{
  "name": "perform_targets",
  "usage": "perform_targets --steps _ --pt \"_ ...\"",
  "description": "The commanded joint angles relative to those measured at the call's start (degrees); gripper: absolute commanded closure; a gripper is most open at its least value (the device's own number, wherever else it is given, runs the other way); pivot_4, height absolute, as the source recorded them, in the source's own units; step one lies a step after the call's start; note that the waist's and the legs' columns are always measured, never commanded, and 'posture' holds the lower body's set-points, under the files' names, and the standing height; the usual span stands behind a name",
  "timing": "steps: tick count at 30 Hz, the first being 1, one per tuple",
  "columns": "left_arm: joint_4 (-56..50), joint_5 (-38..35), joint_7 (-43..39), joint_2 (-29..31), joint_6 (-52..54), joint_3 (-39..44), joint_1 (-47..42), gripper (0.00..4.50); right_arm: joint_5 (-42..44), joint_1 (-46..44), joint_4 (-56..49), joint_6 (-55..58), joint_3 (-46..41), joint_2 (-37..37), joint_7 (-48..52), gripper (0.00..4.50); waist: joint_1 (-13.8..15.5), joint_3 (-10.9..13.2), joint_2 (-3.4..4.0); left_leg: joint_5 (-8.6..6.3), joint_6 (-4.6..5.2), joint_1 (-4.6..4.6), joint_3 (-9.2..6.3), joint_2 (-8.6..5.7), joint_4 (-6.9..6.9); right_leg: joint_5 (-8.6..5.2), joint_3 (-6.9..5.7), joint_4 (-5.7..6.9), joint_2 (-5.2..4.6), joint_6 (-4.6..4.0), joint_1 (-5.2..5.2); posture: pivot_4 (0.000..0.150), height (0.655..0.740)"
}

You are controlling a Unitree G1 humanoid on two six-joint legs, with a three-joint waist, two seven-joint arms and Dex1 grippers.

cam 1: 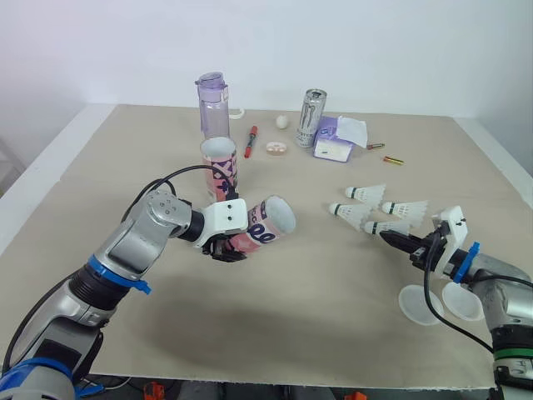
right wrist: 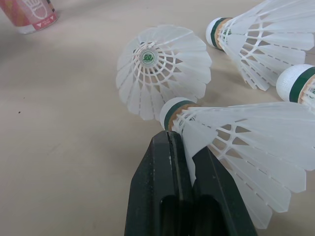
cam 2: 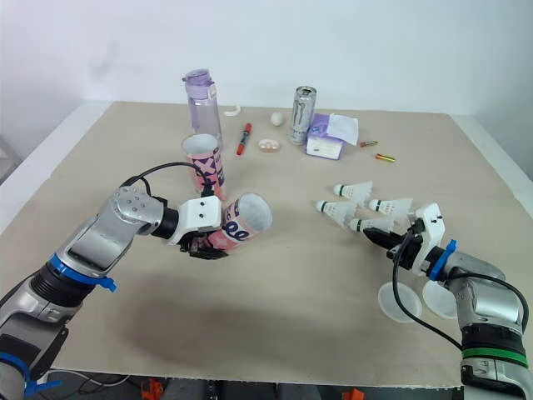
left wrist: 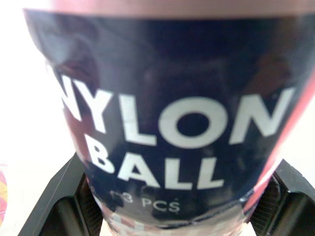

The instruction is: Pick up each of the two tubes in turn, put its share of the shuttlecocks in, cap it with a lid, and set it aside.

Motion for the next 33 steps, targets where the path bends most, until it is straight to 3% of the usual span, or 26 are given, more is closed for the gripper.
perform_targets --steps 1,5,8,11,19,28,29,31,33 --pt "1.0 -0.2 -0.3 0.0 -0.7 -0.5 0.1 1.13 3.9 2.2 -16.1 2.5 -4.9 -5.0 0.5 4.45 0.0 0.0 0.06 0.0 0.0 -0.01 0.0 0.0 -0.02 0.0 0.0 0.0 -0.01 0.01 -0.01 0.15 0.74" --pt "1.8 -0.8 -0.5 -0.4 -0.9 -0.2 -0.1 1.13 7.2 0.6 -31.4 6.6 -5.4 -8.9 -0.9 4.45 -0.1 0.0 0.35 0.0 0.0 -0.01 0.01 -0.02 -0.03 -0.01 0.03 0.0 -0.03 0.05 -0.02 0.15 0.74" --pt "2.0 -1.8 -1.2 -0.7 -0.8 0.0 0.0 1.13 7.2 -6.7 -42.6 6.7 0.7 -10.7 -1.8 4.45 0.0 0.0 -0.01 0.0 0.0 0.17 -0.06 0.08 -0.04 0.02 -0.03 0.0 0.11 -0.06 0.1 0.15 0.74" --pt "1.8 -2.1 -1.2 -1.0 -0.4 -0.2 -0.2 1.13 4.0 -11.4 -47.8 4.8 7.2 -10.3 -1.7 4.45 -0.1 0.0 0.17 0.0 -0.01 0.17 0.06 0.12 -0.02 0.08 0.04 0.0 0.09 -0.14 0.02 0.15 0.74" --pt "0.4 -2.5 -0.8 -1.8 0.8 0.0 -0.6 1.13 -3.0 -17.9 -48.3 0.9 19.0 -8.1 -0.6 4.45 0.3 0.0 0.0 -0.05 -0.04 -0.16 -0.01 -0.18 -0.03 -0.09 -0.01 -0.04 -0.22 -0.15 -0.11 0.15 0.74" --pt "-0.6 -2.5 -0.2 -1.3 1.8 0.2 -0.5 1.13 -9.3 -21.5 -43.7 -4.4 25.3 -6.5 2.5 4.45 0.2 0.0 -0.03 -0.05 -0.03 -0.17 -0.09 -0.23 -0.03 -0.11 -0.03 -0.04 -0.2 -0.13 -0.1 0.15 0.74" --pt "-0.7 -2.5 -0.1 -1.3 1.9 0.2 -0.5 1.13 -9.7 -21.8 -43.3 -4.9 25.7 -6.6 3.0 3.96 0.2 0.1 -0.03 -0.05 -0.03 -0.16 -0.1 -0.23 -0.03 -0.11 -0.04 -0.03 -0.2 -0.13 -0.1 0.15 0.74" --pt "-0.8 -2.5 0.0 -1.3 2.1 0.1 -0.6 1.13 -9.3 -23.1 -43.0 -4.4 25.8 -6.4 4.0 3.48 0.2 0.1 -0.04 -0.05 -0.03 -0.17 -0.14 -0.23 -0.03 -0.11 -0.07 -0.02 -0.19 -0.13 -0.08 0.15 0.74" --pt "-1.0 -2.4 0.1 -1.3 2.3 0.1 -0.7 1.13 -8.3 -24.1 -43.0 -3.2 25.3 -6.5 4.7 2.67 0.2 0.1 -0.05 -0.05 -0.03 -0.17 -0.11 -0.24 -0.03 -0.11 -0.04 -0.03 -0.21 -0.14 -0.08 0.15 0.74"
